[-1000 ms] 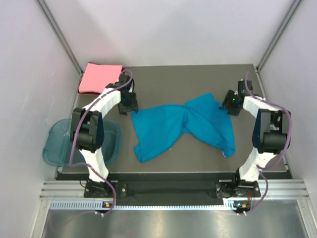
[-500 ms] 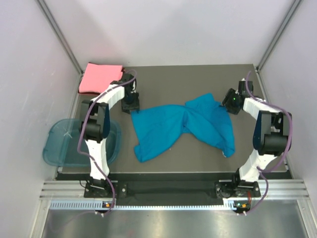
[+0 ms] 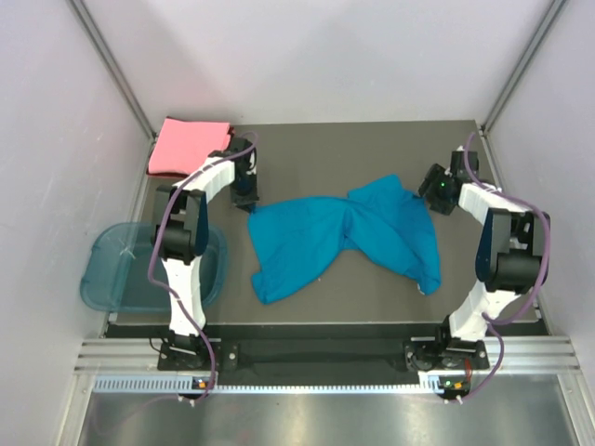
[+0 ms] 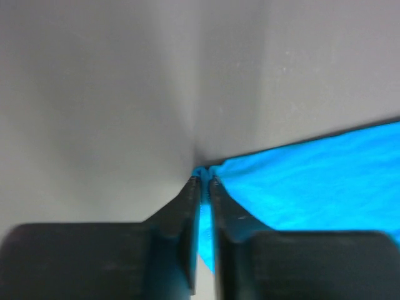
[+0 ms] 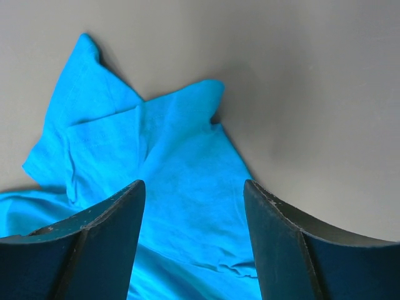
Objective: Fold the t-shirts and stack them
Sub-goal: Flatten the tshirt out
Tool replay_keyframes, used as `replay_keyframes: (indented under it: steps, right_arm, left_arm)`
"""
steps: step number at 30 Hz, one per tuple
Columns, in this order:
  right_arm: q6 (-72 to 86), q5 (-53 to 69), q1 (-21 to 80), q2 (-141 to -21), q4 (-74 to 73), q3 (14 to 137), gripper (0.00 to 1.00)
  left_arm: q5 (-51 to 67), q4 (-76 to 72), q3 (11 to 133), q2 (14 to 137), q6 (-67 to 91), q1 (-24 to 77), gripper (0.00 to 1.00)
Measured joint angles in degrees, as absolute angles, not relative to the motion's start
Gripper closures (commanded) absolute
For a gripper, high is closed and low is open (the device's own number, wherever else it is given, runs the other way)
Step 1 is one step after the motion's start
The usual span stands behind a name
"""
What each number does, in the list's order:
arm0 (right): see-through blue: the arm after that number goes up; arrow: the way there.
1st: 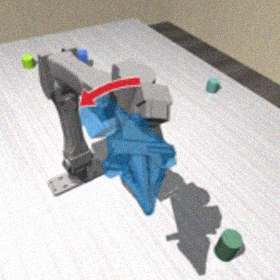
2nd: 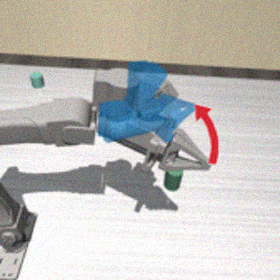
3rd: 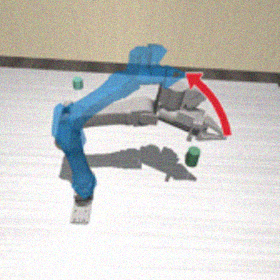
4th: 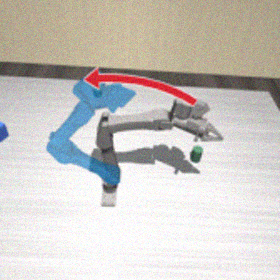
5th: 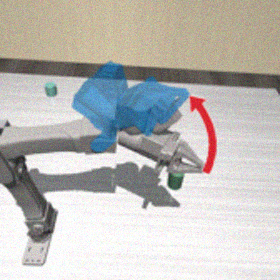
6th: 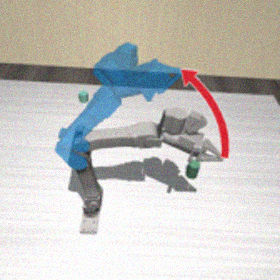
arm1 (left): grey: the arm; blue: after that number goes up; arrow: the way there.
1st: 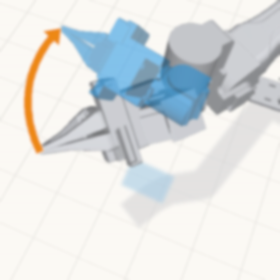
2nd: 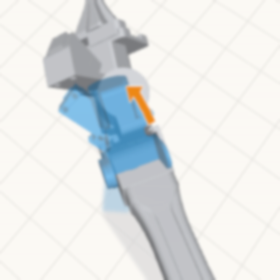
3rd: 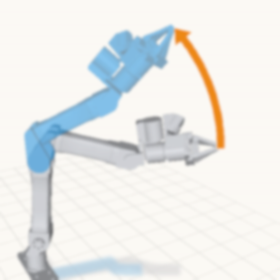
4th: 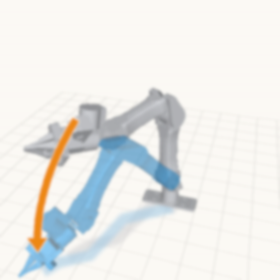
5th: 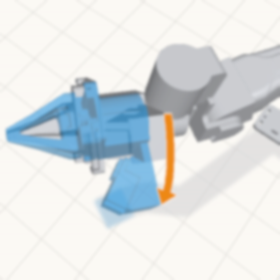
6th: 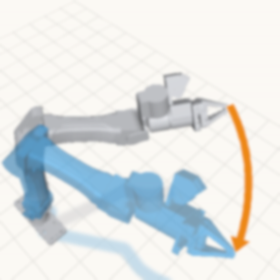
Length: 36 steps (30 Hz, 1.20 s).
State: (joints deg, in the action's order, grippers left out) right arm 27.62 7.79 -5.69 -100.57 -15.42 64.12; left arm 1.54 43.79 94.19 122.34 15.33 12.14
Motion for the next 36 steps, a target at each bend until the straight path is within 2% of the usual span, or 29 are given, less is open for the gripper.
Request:
replay_keyframes:
  steps: [1,2,7,12,17,18,20,21,22,27,31,36]
  right_arm:
    - [27.6,7.8,-5.9,-100.6,-15.4,64.1,0.36]
    - [27.6,7.8,-6.2,-100.7,-15.3,64.1,0.36]
    - [27.4,9.6,-7.8,-101.8,-11.3,64.1,0.39]
    - [27.2,15.2,-8.8,-106.6,-6.2,65.1,0.50]
    - [27.2,18.0,-8.8,-110.6,-6.3,68.5,0.52]
    - [27.2,18.2,-8.8,-110.8,-6.5,69.4,0.65]
    - [27.1,18.4,-8.8,-110.9,-7.0,70.5,0.79]
    - [27.0,18.6,-8.8,-110.9,-7.3,71.0,0.96]
    - [26.6,18.6,-8.8,-110.9,-7.6,71.6,1.00]
    - [25.9,19.2,-8.8,-110.9,-11.2,76.7,1.00]
    - [24.4,19.4,-8.8,-110.7,-14.8,85.7,1.00]
    - [21.3,17.7,-8.8,-106.7,-18.2,95.3,1.00]
  left_arm:
    - [1.9,43.8,94.3,122.4,15.2,12.1,0.96]
    - [2.2,43.9,94.4,122.4,15.3,12.1,1.00]
    - [4.1,44.2,94.7,122.4,15.4,12.1,1.00]
    - [7.4,44.4,95.3,122.4,16.1,12.1,1.00]
    - [11.0,44.4,96.8,121.6,16.6,12.1,1.00]
    - [11.9,44.4,97.1,121.3,16.8,12.1,1.00]
    - [14.3,44.3,98.2,120.9,17.5,12.1,1.00]
    - [15.4,44.1,98.7,120.7,17.9,12.1,1.00]
    - [16.3,43.9,99.0,120.4,18.1,12.1,1.00]
    - [17.5,45.2,102.0,119.0,18.5,12.1,1.00]
    - [13.5,46.7,110.9,118.4,20.2,12.2,1.00]
    - [10.2,44.0,114.9,110.0,23.3,12.1,1.00]
